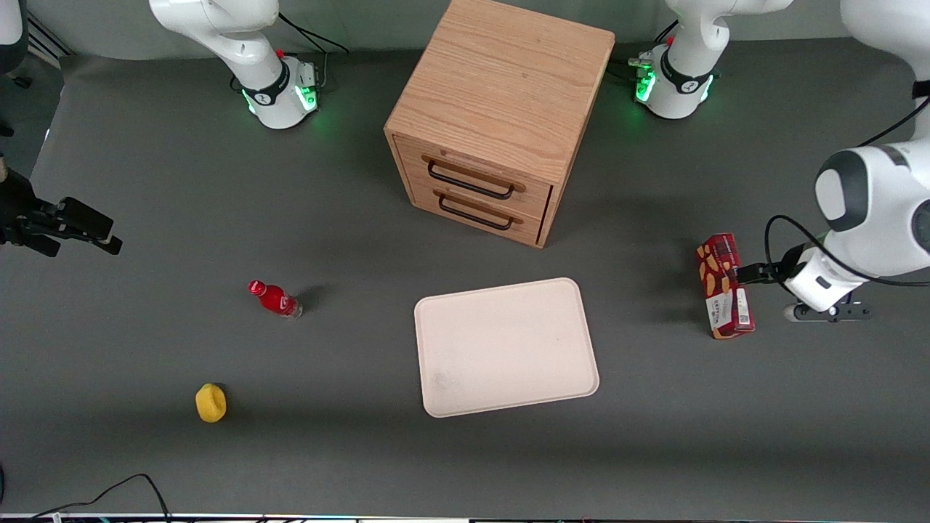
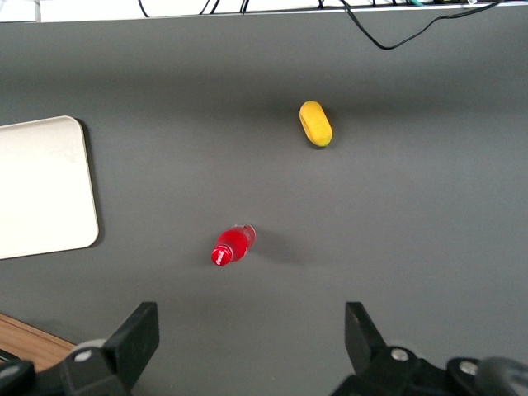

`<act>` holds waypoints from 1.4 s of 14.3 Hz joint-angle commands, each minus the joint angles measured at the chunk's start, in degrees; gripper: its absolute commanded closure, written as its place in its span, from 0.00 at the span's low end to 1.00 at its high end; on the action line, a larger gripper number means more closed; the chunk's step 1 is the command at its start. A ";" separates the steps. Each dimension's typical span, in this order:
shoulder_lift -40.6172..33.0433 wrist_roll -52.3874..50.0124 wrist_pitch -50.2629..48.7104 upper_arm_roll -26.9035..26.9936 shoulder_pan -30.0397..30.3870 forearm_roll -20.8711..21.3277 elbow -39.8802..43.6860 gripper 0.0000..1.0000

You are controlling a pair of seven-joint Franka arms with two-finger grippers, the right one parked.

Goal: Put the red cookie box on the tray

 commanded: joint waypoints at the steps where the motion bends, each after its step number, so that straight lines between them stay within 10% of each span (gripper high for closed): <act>1: 2.02 0.33 8.46 0.06 -0.82 -0.79 -4.36 0.10; 3: 3.43 -0.54 12.17 -0.11 -1.52 -1.40 -5.69 0.35; 6: 3.53 -0.37 11.30 -0.11 -1.88 -2.19 -5.69 1.00; 20: 19.86 -28.83 -13.13 -9.25 -13.29 -3.60 34.72 1.00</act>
